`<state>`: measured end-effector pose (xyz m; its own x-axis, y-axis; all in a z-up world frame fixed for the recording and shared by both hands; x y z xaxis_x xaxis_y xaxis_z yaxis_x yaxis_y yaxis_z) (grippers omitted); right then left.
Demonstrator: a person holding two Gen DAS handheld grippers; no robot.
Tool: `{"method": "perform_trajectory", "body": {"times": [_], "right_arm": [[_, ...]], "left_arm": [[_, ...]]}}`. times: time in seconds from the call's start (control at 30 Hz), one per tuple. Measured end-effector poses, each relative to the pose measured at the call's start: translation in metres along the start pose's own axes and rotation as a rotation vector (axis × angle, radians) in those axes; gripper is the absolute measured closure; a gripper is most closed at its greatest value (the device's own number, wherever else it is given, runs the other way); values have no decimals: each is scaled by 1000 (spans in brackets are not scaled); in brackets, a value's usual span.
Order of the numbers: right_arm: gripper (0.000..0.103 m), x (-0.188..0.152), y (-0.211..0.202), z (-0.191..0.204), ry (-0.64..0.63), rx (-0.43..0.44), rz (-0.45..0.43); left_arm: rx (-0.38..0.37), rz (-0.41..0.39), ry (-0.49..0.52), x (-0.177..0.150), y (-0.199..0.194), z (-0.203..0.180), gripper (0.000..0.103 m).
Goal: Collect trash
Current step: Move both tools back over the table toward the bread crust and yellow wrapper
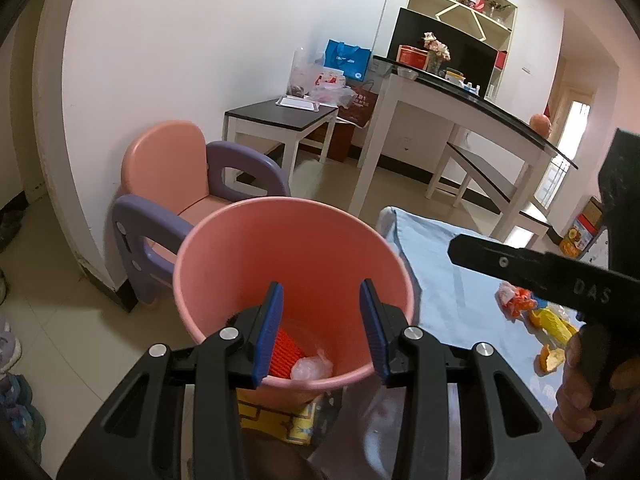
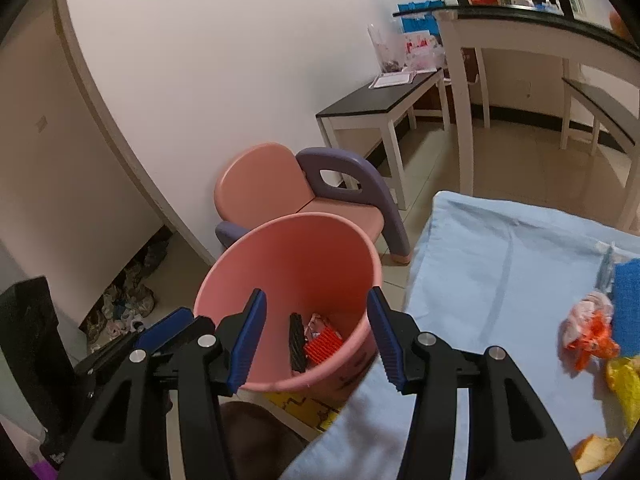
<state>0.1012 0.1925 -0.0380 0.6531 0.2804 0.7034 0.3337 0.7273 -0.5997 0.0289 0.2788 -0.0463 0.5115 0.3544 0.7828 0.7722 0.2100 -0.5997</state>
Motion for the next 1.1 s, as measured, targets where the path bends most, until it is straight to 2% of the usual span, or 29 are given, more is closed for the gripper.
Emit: {"method": "perform_trajectory", "body": {"times": [0.2, 0.5, 0.77, 0.9, 1.1], "right_arm": [[51, -15, -30, -8, -26, -23, -17], [51, -60, -77, -34, -43, -94, -23], [48, -87, -102, -52, 10, -78, -6], [33, -90, -118, -58, 14, -83, -36], [23, -85, -142, -74, 73, -83, -116]], "left_arm": [[-17, 4, 36, -6, -7, -21, 63], [-70, 14, 125, -18, -14, -75, 63], [-121, 27, 196, -27, -14, -124, 63], [-130, 18, 218, -28, -14, -140, 63], [-146, 34, 235, -31, -10, -160, 63]]}}
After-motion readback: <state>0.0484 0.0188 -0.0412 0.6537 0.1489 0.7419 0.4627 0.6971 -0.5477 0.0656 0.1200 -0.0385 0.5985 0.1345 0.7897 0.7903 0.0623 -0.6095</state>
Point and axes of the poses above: each gripper's, at about its wrist camera, not at the fingertips, and y roughly the way its jaws point, z to its left, x to its top, the point moved 10 cm from there along y, roughly the way its jaws point, and after that the axes turned 4 degrees about x, right-handed, at the moved point
